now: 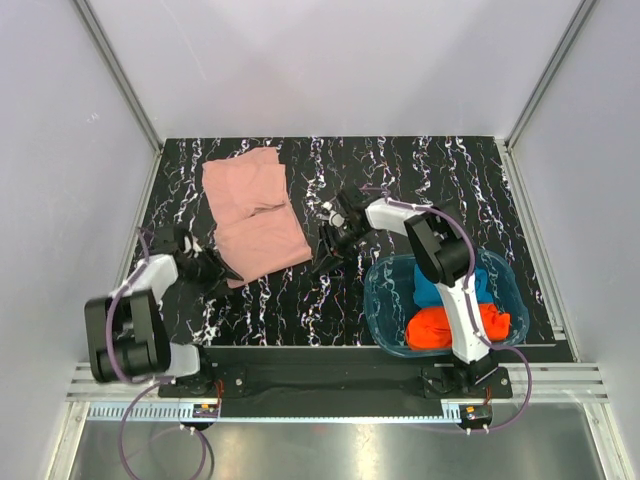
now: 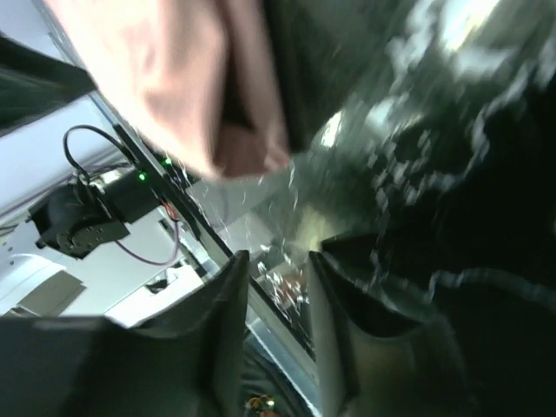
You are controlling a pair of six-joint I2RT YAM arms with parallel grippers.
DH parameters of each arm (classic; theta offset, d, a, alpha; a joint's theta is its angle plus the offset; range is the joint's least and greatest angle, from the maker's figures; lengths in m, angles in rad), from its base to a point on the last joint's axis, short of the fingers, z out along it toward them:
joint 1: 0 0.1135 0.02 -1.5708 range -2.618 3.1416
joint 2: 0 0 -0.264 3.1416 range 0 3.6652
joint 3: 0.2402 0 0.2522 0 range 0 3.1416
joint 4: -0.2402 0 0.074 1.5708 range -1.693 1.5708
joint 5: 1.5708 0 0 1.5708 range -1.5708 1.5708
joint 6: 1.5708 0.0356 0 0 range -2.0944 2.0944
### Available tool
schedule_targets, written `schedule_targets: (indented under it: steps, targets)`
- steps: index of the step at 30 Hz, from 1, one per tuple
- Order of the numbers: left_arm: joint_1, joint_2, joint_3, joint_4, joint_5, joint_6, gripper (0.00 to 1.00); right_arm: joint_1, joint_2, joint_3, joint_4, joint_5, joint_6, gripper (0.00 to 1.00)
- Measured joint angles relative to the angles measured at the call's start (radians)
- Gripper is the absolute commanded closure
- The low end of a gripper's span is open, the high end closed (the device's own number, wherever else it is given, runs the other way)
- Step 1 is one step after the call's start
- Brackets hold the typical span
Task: Fold and stack the t-shirts
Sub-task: Fold the tshirt
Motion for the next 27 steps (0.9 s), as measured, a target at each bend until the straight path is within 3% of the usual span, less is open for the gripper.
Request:
schedule_targets:
  steps: [5,9,15,27]
  targets:
    - [0.000,-0.255,0.006,-0.073,-0.078,-0.042,0.28,0.000,-0.068,-0.014,-0.038,0.071,-0.020,0.37]
    - [0.002,-0.333,-0.001,-0.082,-0.119,-0.093,0.29,-0.002,-0.072,0.039,-0.077,0.113,-0.032,0.29]
    - [0.004,-0.236,-0.104,-0.030,-0.139,-0.159,0.29,-0.006,0.001,0.189,-0.121,0.153,-0.052,0.27]
    - [0.005,-0.172,-0.114,0.035,-0.164,-0.241,0.32,-0.008,0.054,0.243,-0.152,0.163,-0.049,0.31]
